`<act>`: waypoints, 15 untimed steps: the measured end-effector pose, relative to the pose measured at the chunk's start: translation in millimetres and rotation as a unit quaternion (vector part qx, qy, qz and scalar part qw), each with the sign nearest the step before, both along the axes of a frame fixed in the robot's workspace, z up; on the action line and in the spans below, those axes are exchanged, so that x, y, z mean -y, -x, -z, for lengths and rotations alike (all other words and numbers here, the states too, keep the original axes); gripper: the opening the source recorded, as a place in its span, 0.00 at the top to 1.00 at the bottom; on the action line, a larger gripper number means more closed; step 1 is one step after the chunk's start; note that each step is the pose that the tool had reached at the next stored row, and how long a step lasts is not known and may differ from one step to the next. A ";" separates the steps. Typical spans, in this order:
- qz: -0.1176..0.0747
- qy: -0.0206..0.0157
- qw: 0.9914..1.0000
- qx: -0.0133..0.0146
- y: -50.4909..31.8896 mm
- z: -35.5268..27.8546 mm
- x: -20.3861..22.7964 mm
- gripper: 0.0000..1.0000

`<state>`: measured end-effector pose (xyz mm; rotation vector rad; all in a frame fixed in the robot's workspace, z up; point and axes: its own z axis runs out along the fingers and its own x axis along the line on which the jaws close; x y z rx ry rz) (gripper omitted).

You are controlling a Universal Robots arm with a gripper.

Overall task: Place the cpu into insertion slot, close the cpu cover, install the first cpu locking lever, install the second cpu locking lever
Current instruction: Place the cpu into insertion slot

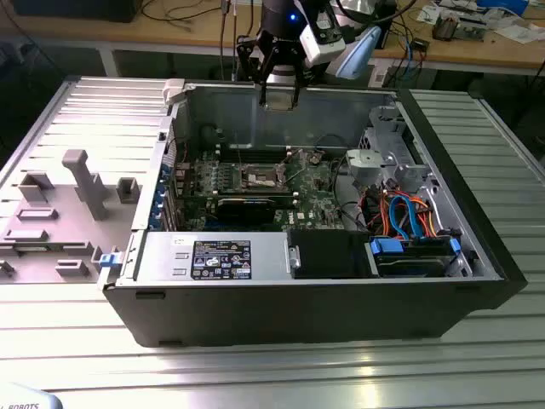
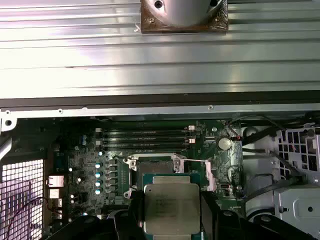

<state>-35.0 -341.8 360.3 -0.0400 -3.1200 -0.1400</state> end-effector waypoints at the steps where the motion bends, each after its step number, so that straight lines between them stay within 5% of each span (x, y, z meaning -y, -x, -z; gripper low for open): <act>1: 0.000 0.000 1.000 0.000 0.0 0.0 0.0 0.46; 15: 0.003 0.000 1.000 -0.001 0.0 0.0 0.9 0.46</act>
